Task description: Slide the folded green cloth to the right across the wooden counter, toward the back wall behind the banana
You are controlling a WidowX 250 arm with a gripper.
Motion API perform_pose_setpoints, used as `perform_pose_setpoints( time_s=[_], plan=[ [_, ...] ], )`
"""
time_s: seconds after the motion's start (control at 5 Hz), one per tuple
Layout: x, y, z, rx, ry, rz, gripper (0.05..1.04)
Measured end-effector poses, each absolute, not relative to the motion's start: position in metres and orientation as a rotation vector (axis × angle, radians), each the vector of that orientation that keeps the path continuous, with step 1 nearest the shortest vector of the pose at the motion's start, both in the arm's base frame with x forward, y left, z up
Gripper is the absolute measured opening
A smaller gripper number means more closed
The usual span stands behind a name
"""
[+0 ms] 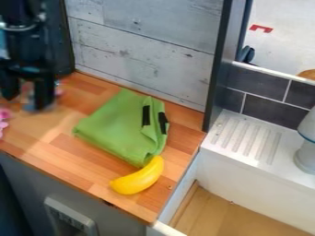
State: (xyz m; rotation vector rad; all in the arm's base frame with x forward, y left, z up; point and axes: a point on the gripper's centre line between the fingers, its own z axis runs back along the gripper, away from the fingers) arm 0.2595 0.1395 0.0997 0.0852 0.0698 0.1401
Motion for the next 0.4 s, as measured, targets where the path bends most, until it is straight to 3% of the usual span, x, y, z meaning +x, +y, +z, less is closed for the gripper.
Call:
perform_pose_setpoints(
  time_s=[0.4],
  plan=[
    [0.2519, 0.1656, 0.1027, 0.117, 0.050, 0.271, 1.001]
  ],
)
